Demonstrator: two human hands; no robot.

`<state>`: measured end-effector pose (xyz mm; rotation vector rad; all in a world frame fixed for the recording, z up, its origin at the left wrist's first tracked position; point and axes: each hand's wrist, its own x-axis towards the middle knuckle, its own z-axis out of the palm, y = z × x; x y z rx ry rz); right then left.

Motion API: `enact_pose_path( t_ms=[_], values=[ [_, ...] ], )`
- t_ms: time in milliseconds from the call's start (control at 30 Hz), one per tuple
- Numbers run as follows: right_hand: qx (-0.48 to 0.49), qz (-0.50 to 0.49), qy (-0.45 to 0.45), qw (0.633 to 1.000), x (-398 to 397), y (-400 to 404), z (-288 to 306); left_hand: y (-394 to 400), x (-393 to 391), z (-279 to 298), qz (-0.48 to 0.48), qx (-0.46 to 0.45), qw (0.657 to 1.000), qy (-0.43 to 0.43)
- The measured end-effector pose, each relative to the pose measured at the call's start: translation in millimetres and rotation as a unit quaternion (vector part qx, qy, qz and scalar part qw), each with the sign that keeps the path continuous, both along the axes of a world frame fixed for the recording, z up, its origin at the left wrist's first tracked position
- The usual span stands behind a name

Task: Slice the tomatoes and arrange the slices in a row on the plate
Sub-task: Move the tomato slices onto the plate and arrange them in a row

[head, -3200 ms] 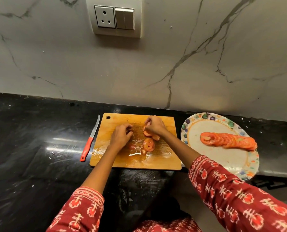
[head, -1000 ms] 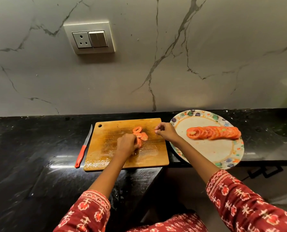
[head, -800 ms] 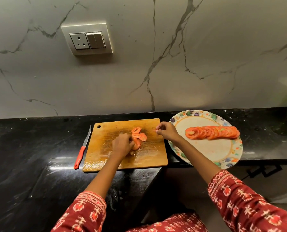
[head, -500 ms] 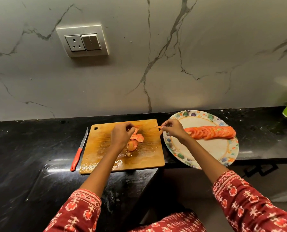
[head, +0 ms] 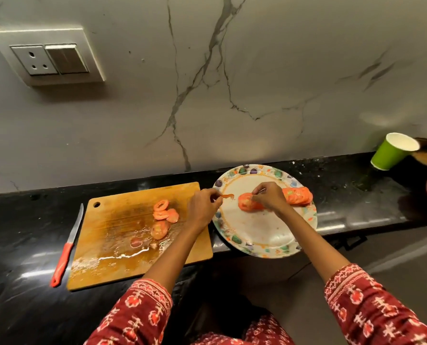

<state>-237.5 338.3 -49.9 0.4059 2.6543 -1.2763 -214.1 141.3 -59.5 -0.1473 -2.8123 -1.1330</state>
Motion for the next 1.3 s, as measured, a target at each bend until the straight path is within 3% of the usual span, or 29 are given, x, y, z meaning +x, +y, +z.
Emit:
enact_pose_path(
  t_ms=[133, 267, 400, 567, 767, 1033, 1167, 1300],
  values=[
    [0.056, -0.014, -0.004, 0.998, -11.0, -4.4, -2.7, 37.7, -4.8, -9.5, 0.02, 0.032, 0.998, 0.052],
    [0.128, 0.02, 0.021, 0.991, -17.2, -0.8, -6.0, 56.8, -6.0, -32.6, -0.051, -0.065, 0.997, 0.008],
    [0.122, 0.008, 0.093, 0.988, -18.4, 11.6, -6.9, 58.5, -7.7, -39.1, -0.069, -0.09, 0.993, -0.011],
    [0.095, 0.008, 0.099, 0.991, -19.5, 16.0, -10.1, 55.1, -11.6, -44.6, -0.076, -0.047, 0.995, -0.043],
    [0.078, 0.035, 0.092, 0.992, -16.3, 9.6, -11.8, 31.3, -9.4, -44.0, -0.004, -0.024, 1.0, -0.012],
    [0.047, 0.1, 0.105, 0.988, -7.1, -37.0, -14.6, -61.8, 12.8, -41.3, 0.092, 0.005, 0.995, 0.041],
    [0.016, 0.148, 0.103, 0.984, -0.9, -79.1, -16.6, -105.2, 30.3, -39.9, 0.175, -0.022, 0.984, 0.015],
    [0.03, 0.217, 0.095, 0.971, 1.7, -128.1, -18.2, -133.5, 37.1, -35.0, 0.19, -0.042, 0.981, -0.012]
  ],
)
